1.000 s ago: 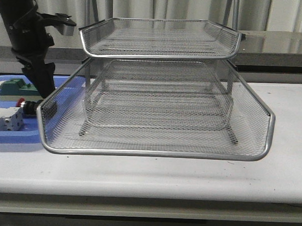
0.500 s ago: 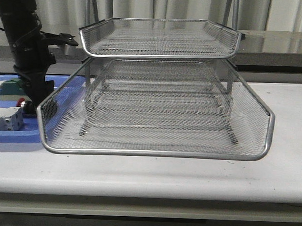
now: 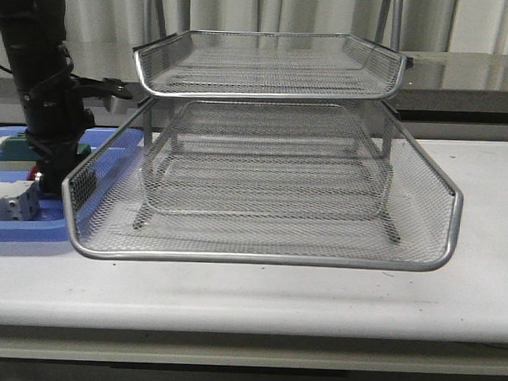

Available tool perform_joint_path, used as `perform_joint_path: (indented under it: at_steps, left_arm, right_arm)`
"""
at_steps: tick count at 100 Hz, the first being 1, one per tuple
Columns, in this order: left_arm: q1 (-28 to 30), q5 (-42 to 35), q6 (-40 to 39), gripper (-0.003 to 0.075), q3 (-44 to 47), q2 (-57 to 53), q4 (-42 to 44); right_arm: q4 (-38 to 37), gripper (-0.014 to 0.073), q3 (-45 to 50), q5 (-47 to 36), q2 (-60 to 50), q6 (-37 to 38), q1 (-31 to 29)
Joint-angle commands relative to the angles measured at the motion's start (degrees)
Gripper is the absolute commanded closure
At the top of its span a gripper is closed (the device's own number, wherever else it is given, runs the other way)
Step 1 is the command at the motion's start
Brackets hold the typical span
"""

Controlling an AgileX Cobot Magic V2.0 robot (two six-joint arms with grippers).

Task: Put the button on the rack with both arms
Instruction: 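Lower the left gripper onto the red push button in the blue tray, then lift the red push button and carry it over the pulled-out tier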

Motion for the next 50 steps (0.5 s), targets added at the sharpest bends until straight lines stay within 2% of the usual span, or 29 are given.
perform_joint_path:
  at_steps: [1,17,26,41,50]
  left_arm:
    - [-0.3,-0.2,-0.1,0.0354,-1.8,-3.9,-0.6]
    - [-0.3,-0.2,-0.1,0.0638,-1.8,-3.9,-0.1]
    - [-0.3,0.9,-0.1,0.0739,-2.7,-3.9,0.5]
    - [-0.2,5.0,-3.1,0.074,-7.8,-3.9,0.5]
    - [0.2,6.0,-7.7,0.074,-12.3,-4.0,0.7]
  right_arm:
    - [-0.6,0.0664,-1.9,-3.1,0.0,-0.1,-0.3]
    - [-0.6,0.0664,-1.9,-3.1,0.0,-0.1,-0.3]
    - [-0.6,0.0664,-1.9,-3.1,0.0,-0.1,-0.3]
    - [-0.6,0.0664,-1.9,-3.1,0.0,-0.1,-0.3]
    - [-0.6,0.0664,-1.9,-3.1,0.0,-0.1,-0.3]
